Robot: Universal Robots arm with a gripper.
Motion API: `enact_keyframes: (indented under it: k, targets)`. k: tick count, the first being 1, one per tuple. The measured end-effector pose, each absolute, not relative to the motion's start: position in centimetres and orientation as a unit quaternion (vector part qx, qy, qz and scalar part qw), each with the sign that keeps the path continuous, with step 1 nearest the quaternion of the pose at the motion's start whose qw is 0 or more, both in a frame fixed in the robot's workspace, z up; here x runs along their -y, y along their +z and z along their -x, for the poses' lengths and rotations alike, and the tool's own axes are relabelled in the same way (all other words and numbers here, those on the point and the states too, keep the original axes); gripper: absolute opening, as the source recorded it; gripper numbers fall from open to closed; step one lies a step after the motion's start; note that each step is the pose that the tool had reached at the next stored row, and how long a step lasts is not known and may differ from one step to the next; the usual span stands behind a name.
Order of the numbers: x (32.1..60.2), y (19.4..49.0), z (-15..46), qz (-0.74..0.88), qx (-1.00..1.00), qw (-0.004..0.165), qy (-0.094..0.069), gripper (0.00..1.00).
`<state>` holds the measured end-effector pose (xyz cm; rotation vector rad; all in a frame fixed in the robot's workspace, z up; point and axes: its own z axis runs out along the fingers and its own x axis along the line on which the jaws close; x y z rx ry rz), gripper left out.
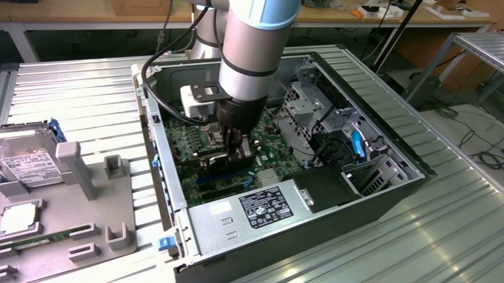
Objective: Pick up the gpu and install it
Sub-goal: 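Insert the gpu into the slot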
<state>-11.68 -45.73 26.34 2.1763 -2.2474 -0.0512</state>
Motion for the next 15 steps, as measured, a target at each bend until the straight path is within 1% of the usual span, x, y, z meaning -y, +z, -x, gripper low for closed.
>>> enact_keyframes:
  k: [15]
  targets:
    - [45.73,26.34,11.68,-0.71,0.704,0.007,-0.016,0.27]
